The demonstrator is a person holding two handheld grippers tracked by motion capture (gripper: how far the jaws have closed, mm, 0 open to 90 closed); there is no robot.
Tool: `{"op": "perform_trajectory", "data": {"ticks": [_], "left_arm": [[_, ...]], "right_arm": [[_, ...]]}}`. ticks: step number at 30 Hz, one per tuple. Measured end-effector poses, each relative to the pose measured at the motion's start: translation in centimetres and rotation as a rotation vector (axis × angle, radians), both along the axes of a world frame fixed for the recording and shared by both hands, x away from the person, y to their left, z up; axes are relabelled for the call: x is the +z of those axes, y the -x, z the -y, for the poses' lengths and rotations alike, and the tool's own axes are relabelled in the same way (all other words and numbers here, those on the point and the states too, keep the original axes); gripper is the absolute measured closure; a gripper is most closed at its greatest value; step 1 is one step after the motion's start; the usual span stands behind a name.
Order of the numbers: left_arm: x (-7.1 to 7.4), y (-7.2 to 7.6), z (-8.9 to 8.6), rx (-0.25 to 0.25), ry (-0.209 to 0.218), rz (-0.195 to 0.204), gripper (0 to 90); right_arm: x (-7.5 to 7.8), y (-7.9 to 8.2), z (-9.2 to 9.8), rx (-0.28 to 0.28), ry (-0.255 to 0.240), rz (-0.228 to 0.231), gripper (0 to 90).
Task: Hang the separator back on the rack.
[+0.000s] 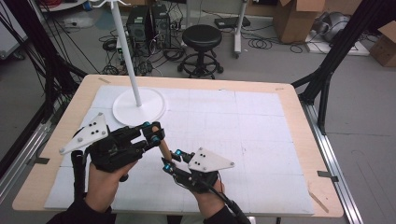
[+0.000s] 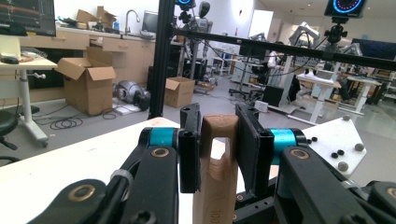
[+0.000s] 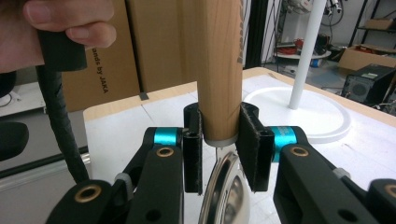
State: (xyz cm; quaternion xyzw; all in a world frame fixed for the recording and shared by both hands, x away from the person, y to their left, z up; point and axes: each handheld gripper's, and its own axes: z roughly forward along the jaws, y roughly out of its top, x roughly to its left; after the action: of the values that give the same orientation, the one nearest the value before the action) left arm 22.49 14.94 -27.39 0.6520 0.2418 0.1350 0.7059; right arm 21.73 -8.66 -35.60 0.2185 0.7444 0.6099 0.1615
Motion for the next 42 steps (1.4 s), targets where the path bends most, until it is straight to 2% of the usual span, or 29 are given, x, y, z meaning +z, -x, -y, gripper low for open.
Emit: {"op": "perform_trajectory", "data": {"ticks": [2, 3, 4, 6, 9, 14, 15, 20, 21, 26, 31, 33, 38, 41, 42], "left_arm": [[-0.1, -0.3, -0.1, -0.042, 0.008, -0.024, 70.7], [-0.1, -0.5, -0.1, -0.077, 0.01, -0.041, 68.0], [-0.1, -0.6, -0.2, -0.086, 0.013, -0.056, 61.2], [-0.3, -0.6, -0.5, -0.086, 0.018, -0.038, 49.5], [-0.4, -0.7, -1.2, -0.13, 0.022, -0.03, 42.1], [-0.6, -0.7, -2.3, -0.228, 0.037, -0.023, 37.2], [-0.7, -0.7, -2.4, -0.255, 0.042, -0.025, 37.0], [-1.2, -0.6, -2.3, -0.389, 0.059, -0.038, 38.5], [-1.3, -0.6, -2.2, -0.403, 0.06, -0.039, 39.4], [-1.8, -0.7, -1.4, -0.482, 0.054, -0.065, 43.8], [-1.9, -0.6, -1.0, -0.556, 0.072, -0.072, 51.2], [-2.0, -0.6, -0.9, -0.574, 0.065, -0.07, 53.3], [-2.1, -0.6, -0.6, -0.595, 0.059, -0.065, 62.6], [-2.1, -0.6, -0.6, -0.585, 0.052, -0.046, 71.3], [-2.1, -0.6, -0.6, -0.58, 0.05, -0.049, 71.6]], "right_arm": [[0.1, 0.1, 0.0, 0.013, 0.012, -0.009, 73.1], [0.1, 0.0, 0.0, 0.014, 0.017, -0.008, 73.2], [0.1, 0.0, 0.0, 0.024, 0.022, -0.014, 73.3], [0.1, -0.1, 0.0, 0.034, 0.028, -0.011, 73.4], [0.2, -0.3, 0.3, 0.077, 0.009, -0.034, 73.4], [0.6, -0.9, 1.1, 0.208, -0.06, -0.076, 73.3], [0.7, -1.0, 1.2, 0.255, -0.075, -0.092, 73.4], [0.7, -1.6, 1.5, 0.445, -0.147, -0.132, 73.3], [0.7, -1.6, 1.5, 0.479, -0.153, -0.142, 73.3], [0.6, -1.6, 1.2, 0.575, -0.167, -0.144, 73.3], [0.6, -1.6, 1.2, 0.623, -0.198, -0.145, 73.3], [0.6, -1.6, 1.2, 0.641, -0.205, -0.144, 73.3], [0.5, -1.5, 1.0, 0.67, -0.202, -0.158, 73.3], [0.5, -1.5, 0.9, 0.677, -0.208, -0.153, 73.3], [0.5, -1.5, 0.9, 0.674, -0.207, -0.154, 73.3]]}}
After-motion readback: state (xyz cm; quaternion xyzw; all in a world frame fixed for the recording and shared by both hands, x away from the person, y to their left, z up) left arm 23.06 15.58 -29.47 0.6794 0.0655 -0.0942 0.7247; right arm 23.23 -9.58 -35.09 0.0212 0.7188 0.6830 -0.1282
